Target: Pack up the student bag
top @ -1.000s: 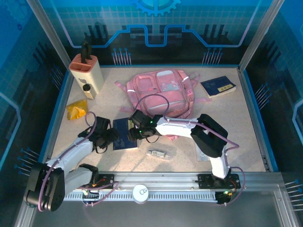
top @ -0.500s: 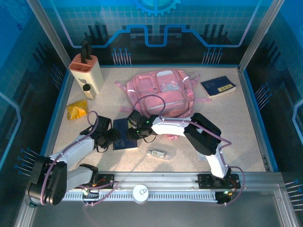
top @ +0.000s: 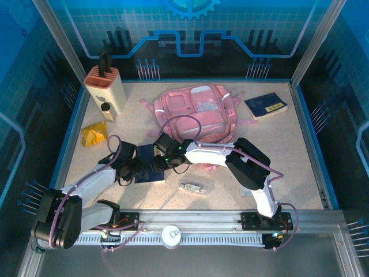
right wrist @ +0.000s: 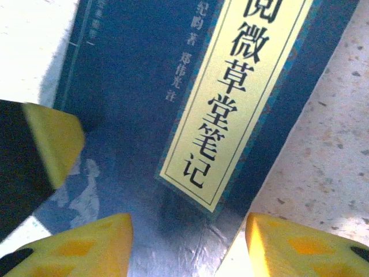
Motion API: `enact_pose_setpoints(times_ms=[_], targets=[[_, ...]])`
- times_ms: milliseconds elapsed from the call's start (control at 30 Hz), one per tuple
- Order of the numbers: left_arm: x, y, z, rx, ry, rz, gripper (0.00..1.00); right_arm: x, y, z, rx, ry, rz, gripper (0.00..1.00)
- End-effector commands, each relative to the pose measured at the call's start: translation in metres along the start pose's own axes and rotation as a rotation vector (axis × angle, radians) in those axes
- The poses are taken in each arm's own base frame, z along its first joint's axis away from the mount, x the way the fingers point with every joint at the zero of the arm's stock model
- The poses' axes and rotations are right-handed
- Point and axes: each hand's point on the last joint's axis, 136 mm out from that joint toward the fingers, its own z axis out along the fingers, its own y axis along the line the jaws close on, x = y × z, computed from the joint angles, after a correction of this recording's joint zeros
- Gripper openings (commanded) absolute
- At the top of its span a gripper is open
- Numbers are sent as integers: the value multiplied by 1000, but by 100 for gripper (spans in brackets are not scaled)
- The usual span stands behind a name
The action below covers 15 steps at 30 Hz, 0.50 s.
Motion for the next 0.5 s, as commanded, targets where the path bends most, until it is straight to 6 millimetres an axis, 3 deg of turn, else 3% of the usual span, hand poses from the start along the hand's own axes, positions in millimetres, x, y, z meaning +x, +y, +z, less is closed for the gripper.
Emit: enact_pose_setpoints(times_ms=[0,233,467], targets=[[17,-3,8,18,75,17,59,-18,17,-20,-92,-46,28,54],[18,-5,7,25,74,17,59,-20,20,-26,-152,-45,62,50],[20,-10,5,37,79,18,59,-6,-22,-12,48,-3,82,51]])
